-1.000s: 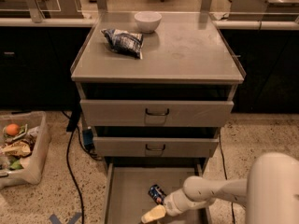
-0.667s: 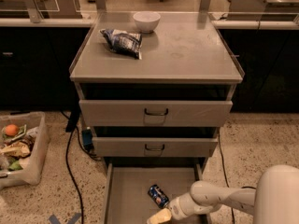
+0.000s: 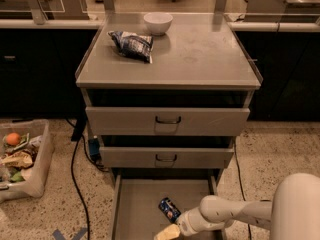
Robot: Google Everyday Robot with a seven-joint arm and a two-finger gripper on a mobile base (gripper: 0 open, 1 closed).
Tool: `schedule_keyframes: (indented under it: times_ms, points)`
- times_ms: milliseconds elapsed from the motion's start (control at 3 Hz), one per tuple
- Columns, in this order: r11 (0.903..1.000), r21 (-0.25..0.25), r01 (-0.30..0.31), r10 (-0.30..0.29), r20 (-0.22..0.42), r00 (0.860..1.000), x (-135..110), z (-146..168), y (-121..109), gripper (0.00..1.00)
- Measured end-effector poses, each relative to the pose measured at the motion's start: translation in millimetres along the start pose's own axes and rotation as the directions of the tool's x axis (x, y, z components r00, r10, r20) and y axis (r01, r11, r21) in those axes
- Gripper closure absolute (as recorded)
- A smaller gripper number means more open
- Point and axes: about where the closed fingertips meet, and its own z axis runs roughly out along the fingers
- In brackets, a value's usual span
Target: Pick pepsi can from bottom drawer and place on counter
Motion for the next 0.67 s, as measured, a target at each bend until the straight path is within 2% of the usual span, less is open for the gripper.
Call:
schedule_keyframes:
  times_ms: [333,667]
  points:
    - [0.9844,0.067,0.163,-0.166,0.046,0.985,-29,4,31,0.00]
    - [0.9755,0.119,0.185,-0.196,0.095,0.976,-43,4,30,0.00]
